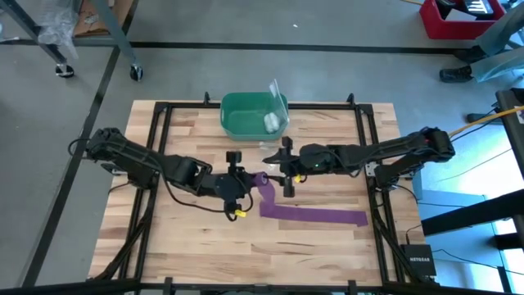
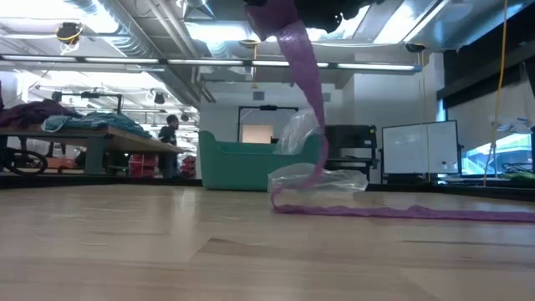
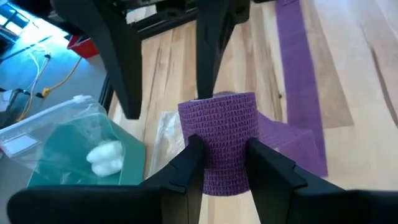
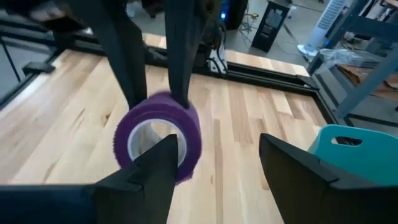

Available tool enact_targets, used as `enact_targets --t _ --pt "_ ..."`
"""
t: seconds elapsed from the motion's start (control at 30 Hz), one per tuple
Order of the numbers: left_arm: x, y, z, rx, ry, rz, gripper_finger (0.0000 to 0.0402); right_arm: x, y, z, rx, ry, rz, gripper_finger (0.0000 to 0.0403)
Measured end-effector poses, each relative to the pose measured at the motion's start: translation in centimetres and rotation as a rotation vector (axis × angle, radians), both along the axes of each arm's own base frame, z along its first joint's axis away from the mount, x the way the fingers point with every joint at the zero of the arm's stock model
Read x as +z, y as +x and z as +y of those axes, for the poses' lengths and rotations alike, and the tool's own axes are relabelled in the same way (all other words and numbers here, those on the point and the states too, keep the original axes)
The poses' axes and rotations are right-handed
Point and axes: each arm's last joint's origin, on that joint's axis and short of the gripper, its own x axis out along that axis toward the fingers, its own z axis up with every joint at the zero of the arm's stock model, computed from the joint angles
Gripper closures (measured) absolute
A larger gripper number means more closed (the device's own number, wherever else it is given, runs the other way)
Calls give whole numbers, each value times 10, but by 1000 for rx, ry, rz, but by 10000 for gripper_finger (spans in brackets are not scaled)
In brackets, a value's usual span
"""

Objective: Roll bandage
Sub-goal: Roll the violet bandage

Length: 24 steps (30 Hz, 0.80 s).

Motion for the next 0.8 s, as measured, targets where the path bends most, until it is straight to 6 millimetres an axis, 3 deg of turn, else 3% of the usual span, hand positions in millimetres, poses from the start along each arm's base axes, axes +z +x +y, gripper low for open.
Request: enact_targets --t 0.13,0.23,0.5,0.8 --pt "0 0 -1 -4 0 -1 302 -3 2 0 7 -23 10 184" --pt "0 0 -1 -2 -2 -4 302 0 3 1 31 -12 -19 215" --pt "2 1 -1 7 -21 -29 302 -8 7 2 71 -52 4 379" --pt "8 -3 -3 29 -49 -71 302 7 -7 0 68 -81 -5 392"
